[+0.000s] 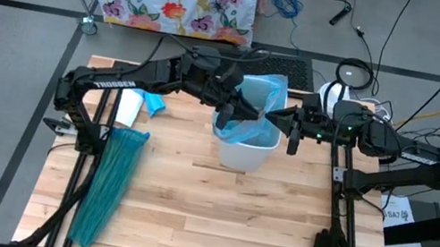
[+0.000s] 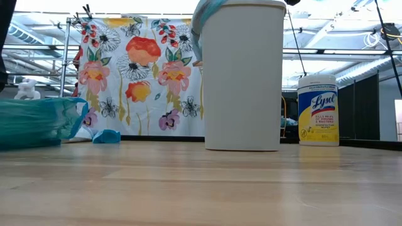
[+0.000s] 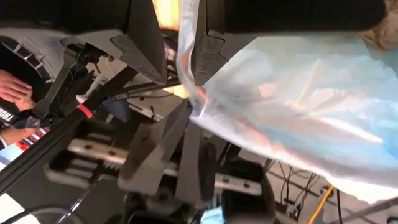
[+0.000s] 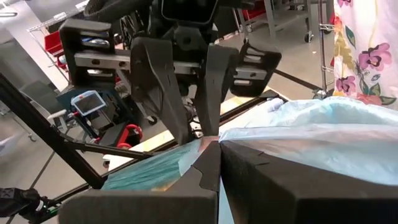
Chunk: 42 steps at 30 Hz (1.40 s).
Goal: Place trash/remove bag and relplace
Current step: Remove the light blue trash bag from the white trash bin
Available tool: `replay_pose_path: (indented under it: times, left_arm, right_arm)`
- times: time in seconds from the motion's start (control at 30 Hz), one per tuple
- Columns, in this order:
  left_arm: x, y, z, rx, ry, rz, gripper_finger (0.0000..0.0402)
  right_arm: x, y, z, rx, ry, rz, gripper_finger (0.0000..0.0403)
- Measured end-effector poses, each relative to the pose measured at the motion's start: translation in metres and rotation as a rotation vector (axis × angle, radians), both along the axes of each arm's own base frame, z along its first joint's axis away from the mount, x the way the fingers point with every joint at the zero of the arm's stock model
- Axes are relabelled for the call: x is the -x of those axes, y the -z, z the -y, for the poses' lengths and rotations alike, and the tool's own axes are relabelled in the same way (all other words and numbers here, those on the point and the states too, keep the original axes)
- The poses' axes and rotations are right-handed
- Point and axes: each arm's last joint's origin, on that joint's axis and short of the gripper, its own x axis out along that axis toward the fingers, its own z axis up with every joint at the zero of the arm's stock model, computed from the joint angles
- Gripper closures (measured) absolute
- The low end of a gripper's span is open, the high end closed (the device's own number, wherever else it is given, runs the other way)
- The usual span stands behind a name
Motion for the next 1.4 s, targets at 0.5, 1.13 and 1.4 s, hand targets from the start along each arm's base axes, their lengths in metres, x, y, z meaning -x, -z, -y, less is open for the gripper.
replay_pose_path:
  times: [0.5, 1.13, 1.4]
  left_arm:
    - [-0.001, -0.001, 0.007, -0.001, 0.017, 0.004, 0.0320]
    - [-0.005, 0.004, 0.009, 0.001, 0.025, -0.011, 0.0320]
    - [-0.008, 0.007, 0.007, 0.003, 0.022, -0.022, 0.0320]
  right_arm:
    - [-0.001, 0.001, 0.001, 0.005, 0.022, -0.003, 0.0403]
    - [-0.002, 0.004, 0.001, -0.030, 0.024, -0.029, 0.0403]
    - [-0.002, 0.003, 0.001, -0.029, 0.024, -0.020, 0.0403]
